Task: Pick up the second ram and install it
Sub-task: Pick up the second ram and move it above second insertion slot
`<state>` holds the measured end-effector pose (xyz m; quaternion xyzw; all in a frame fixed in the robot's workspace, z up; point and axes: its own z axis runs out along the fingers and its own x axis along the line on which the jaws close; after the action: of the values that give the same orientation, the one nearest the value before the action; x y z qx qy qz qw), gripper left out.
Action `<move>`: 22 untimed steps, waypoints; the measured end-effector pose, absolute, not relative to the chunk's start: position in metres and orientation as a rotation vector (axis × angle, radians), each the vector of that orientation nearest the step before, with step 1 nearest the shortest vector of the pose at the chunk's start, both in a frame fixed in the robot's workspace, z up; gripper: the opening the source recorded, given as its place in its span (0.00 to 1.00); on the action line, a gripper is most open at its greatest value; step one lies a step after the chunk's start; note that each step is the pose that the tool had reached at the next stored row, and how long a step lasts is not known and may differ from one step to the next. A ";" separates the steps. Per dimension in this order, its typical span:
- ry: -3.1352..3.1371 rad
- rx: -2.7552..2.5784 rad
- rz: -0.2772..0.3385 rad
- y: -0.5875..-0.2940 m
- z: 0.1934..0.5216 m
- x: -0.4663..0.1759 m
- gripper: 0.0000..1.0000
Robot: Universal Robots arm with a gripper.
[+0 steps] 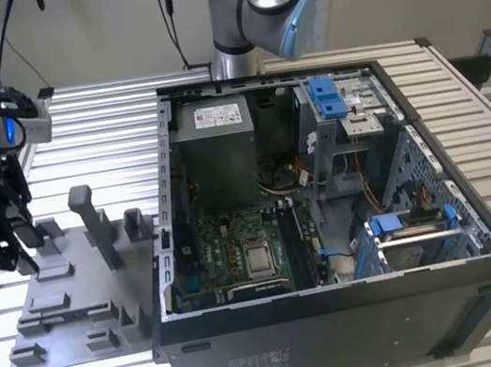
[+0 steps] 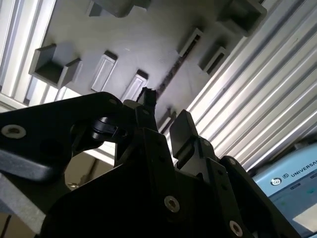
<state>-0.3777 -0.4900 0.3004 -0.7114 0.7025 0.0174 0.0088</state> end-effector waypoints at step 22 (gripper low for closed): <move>2.195 -2.223 0.056 -0.493 0.266 -0.382 0.40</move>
<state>-0.3817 -0.4930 0.2661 -0.7114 0.7025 0.0178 0.0085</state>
